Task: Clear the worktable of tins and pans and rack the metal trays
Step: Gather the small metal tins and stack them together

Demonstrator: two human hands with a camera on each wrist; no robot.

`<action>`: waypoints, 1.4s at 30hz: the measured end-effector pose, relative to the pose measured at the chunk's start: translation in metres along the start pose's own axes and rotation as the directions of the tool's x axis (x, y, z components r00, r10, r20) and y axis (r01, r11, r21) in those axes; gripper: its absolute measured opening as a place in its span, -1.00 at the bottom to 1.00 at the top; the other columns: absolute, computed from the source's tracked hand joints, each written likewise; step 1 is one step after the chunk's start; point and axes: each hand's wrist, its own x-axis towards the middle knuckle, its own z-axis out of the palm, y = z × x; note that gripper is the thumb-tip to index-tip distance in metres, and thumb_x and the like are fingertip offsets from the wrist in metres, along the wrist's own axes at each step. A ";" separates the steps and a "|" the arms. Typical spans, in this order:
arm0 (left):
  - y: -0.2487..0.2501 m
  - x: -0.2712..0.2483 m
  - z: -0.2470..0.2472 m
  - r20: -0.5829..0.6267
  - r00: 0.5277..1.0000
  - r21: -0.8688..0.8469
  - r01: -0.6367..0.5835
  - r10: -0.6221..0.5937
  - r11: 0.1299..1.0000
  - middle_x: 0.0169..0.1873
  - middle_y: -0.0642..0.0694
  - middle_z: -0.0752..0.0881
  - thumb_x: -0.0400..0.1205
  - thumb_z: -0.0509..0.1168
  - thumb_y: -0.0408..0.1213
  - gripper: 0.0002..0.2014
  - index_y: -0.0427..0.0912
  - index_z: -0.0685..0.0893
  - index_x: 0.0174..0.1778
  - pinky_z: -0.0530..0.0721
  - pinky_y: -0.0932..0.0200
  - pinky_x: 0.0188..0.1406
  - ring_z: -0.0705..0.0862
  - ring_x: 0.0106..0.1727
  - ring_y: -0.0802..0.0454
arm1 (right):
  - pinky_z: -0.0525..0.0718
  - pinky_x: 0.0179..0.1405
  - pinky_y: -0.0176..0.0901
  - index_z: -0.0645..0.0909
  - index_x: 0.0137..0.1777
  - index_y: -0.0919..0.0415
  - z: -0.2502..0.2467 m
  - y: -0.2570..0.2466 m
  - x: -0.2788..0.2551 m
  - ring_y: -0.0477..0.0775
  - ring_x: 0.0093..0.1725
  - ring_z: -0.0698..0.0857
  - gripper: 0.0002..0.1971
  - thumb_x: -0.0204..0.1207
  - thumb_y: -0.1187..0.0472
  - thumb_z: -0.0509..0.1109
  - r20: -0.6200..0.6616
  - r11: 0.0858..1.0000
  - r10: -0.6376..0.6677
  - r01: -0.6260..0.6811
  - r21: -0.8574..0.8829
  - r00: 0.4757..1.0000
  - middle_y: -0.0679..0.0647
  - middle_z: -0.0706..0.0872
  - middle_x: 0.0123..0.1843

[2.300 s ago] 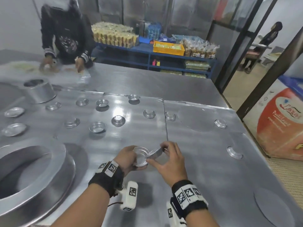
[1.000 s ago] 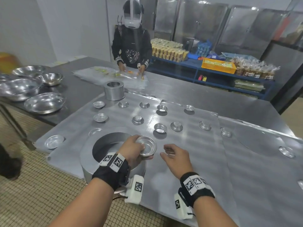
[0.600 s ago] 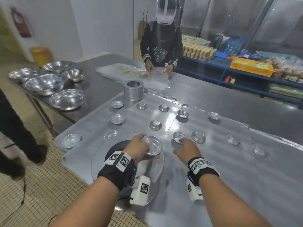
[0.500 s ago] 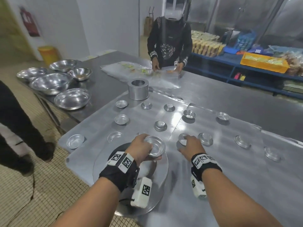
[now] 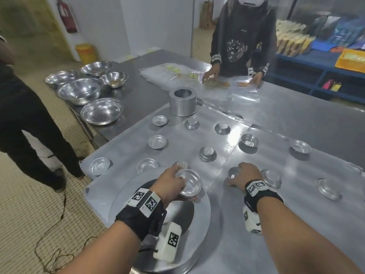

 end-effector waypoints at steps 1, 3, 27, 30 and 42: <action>0.001 -0.002 0.000 -0.005 1.000 -0.004 -0.001 0.001 1.000 0.15 -0.49 0.56 0.60 0.10 -0.69 -0.64 -0.32 0.65 0.19 0.80 -0.42 -0.15 0.70 -0.03 -0.39 | 0.55 -0.16 -0.12 0.52 -0.15 0.09 -0.005 -0.005 -0.004 0.22 0.05 0.68 -0.40 -0.10 -0.29 0.52 -0.025 0.999 -0.023 0.023 0.029 0.999 0.05 0.63 -0.06; 0.006 -0.006 -0.001 -0.024 1.000 -0.016 0.005 -0.006 1.000 -0.02 -0.36 0.55 0.63 0.09 -0.70 -0.68 -0.32 0.65 0.10 0.80 -0.40 -0.19 0.66 -0.16 -0.24 | 0.55 -0.22 -0.15 0.56 -0.16 0.12 -0.016 -0.016 -0.010 0.19 -0.01 0.68 -0.50 -0.02 -0.15 0.58 -0.073 0.990 -0.061 0.069 0.120 0.995 0.04 0.65 -0.09; 0.051 0.003 -0.095 0.094 0.994 -0.101 -0.054 0.064 0.993 -0.43 -0.10 0.76 0.68 0.25 -0.53 -0.80 -0.30 0.67 0.18 0.69 0.22 -0.60 0.73 -0.54 0.05 | 0.53 0.33 -0.19 0.61 0.45 -0.02 -0.055 -0.217 -0.127 -0.05 0.28 0.57 -0.13 0.06 -0.16 0.73 -0.129 0.758 -0.627 0.640 0.126 0.768 -0.08 0.66 0.29; 0.050 0.007 -0.111 0.093 0.993 -0.030 -0.066 0.069 0.997 -0.40 -0.12 0.74 0.66 0.23 -0.60 -0.76 -0.34 0.64 0.19 0.72 0.14 -0.54 0.74 -0.48 0.03 | 0.57 0.26 -0.13 0.67 0.36 0.06 -0.053 -0.235 -0.134 0.01 0.22 0.59 -0.24 0.10 -0.07 0.74 -0.124 0.748 -0.640 0.652 0.123 0.758 0.02 0.71 0.24; 0.051 0.022 -0.142 0.061 0.995 0.025 -0.074 0.073 0.997 -0.07 -0.35 0.71 0.62 0.21 -0.71 -0.68 -0.24 0.65 0.12 0.76 -0.45 -0.01 0.75 -0.08 -0.35 | 0.70 0.27 -0.13 0.49 0.56 -0.14 -0.062 -0.232 -0.090 -0.04 0.24 0.67 0.01 0.04 0.14 0.82 0.135 0.802 -0.595 0.572 0.172 0.793 -0.07 0.64 0.37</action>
